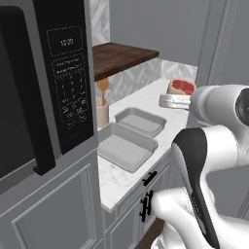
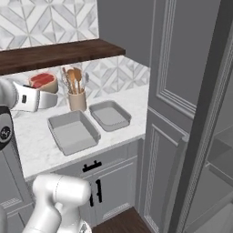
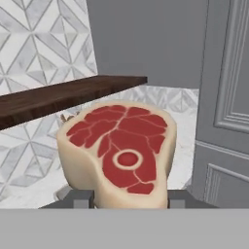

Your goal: Place one tomato and one steak in each tupperware on the nearby counter, to pack two identical lunches.

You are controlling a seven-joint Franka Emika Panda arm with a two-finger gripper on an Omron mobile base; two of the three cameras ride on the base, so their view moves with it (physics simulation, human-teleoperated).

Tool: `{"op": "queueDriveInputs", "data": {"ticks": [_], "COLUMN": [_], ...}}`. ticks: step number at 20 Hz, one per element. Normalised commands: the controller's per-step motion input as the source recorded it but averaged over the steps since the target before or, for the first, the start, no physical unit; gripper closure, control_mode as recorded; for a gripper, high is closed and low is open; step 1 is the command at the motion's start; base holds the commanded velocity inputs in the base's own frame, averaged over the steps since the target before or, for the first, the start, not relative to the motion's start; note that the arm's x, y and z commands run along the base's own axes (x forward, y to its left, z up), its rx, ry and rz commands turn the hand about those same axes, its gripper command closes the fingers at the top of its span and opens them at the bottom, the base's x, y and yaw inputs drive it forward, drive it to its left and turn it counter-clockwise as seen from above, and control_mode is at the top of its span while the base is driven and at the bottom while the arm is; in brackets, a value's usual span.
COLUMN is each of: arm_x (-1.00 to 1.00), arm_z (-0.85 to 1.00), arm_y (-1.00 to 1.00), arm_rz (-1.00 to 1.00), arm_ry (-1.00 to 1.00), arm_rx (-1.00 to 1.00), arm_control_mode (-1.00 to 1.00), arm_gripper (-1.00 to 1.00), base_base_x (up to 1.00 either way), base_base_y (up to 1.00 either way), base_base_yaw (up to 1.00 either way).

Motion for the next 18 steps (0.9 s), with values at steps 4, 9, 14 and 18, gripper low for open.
{"op": "queueDriveInputs", "data": {"ticks": [4,9,14,18], "arm_x": [0.22,0.78,0.86,1.00], "arm_z": [-0.05,-0.37,-0.77,-0.56], "arm_y": [-0.03,0.01,0.02,0.22], "arm_rz": [0.05,0.19,0.13,0.01], "arm_ry": [0.14,0.21,0.04,0.06], "arm_rx": [0.00,-0.03,-0.09,-0.14], "arm_control_mode": [-1.00,-1.00,-1.00,-1.00], "arm_gripper": [1.00,1.00,1.00,1.00], "base_base_x": [0.14,0.00,0.00,0.00], "base_base_y": [0.00,0.00,0.00,0.00], "base_base_yaw": [0.00,0.00,0.00,0.00]}}
